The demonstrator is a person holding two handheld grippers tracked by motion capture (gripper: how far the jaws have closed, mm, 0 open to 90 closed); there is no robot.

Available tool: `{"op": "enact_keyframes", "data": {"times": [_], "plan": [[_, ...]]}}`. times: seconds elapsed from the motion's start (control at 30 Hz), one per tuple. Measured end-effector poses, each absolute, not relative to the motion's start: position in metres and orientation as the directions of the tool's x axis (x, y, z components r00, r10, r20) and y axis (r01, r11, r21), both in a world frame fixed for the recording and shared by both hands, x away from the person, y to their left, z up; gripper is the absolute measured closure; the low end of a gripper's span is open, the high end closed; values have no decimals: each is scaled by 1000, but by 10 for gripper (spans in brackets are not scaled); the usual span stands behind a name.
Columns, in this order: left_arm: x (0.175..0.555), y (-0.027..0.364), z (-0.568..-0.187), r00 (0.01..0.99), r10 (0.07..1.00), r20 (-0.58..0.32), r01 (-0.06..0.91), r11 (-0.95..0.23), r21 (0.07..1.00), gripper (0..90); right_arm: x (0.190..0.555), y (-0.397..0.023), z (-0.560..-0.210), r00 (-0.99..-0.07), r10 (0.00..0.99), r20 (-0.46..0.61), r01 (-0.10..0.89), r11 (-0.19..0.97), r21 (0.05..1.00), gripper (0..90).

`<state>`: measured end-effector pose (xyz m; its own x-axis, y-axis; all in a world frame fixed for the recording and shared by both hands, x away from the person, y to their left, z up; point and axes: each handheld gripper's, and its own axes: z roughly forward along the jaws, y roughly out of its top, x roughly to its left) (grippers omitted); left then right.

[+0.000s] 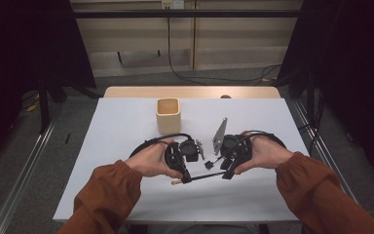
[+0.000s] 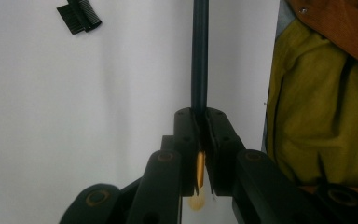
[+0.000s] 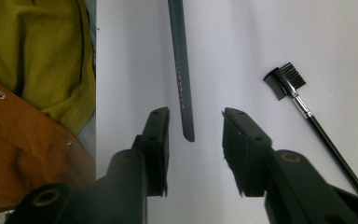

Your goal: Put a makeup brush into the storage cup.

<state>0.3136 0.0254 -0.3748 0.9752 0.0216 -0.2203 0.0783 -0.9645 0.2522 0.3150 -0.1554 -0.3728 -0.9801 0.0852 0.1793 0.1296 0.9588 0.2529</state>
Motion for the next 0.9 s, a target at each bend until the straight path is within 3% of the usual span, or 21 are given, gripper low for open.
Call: {"op": "enact_keyframes", "data": {"times": [0.5,0.9], "plan": [[312,24,-378,969,15,-247,78,-966,245,841,314,-149,-384,-969,40,244,116,945,305,841],[311,26,-377,972,36,-232,101,-957,273,832,314,-155,-386,-964,34,265,125,933,337,859]]}}
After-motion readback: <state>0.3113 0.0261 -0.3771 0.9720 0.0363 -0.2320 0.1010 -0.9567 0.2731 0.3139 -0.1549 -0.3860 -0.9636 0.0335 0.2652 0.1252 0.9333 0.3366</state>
